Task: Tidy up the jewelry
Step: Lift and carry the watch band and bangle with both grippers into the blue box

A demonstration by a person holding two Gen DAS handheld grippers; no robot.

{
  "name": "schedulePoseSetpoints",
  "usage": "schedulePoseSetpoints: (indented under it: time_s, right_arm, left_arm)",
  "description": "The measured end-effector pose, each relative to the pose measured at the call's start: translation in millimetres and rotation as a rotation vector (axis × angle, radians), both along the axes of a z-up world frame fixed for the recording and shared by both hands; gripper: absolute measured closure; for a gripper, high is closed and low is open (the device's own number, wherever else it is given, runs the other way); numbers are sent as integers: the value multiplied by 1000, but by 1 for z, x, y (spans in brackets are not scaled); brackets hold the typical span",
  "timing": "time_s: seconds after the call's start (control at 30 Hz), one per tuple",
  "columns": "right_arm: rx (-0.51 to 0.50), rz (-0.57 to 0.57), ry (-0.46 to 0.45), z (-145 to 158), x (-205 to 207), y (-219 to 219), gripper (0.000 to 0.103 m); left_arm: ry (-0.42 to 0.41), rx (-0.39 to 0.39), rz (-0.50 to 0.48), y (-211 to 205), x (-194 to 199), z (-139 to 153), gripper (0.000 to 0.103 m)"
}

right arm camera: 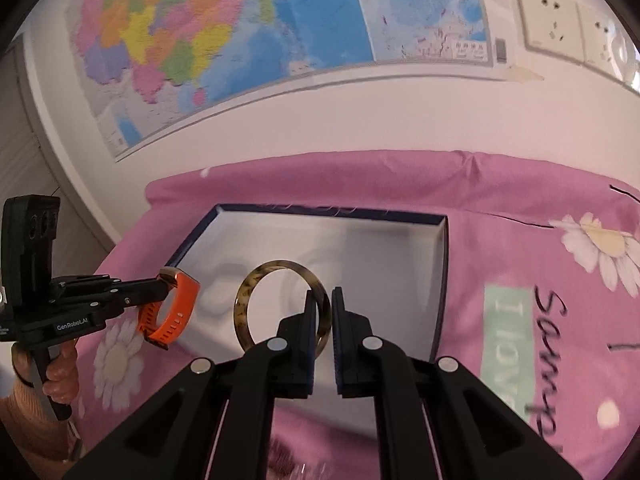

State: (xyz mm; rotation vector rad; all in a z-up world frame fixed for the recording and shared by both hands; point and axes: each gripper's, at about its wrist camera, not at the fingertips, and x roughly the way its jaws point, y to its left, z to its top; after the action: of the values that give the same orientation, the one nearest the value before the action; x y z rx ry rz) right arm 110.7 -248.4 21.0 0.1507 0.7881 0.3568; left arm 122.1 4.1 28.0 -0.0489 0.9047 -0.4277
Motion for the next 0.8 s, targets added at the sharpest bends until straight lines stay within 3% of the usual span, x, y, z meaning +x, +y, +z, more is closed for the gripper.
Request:
schedulePoseSetpoints:
  time_s: [0.4,0.8]
  right_arm:
    - [-44,-52,115,-26,84,14,97]
    - [-88,-100,204,-42,117,22,97]
  left_arm:
    - [47,86,57,-13,88,-23,97]
    - [96,145,81,-19,116,-41,97]
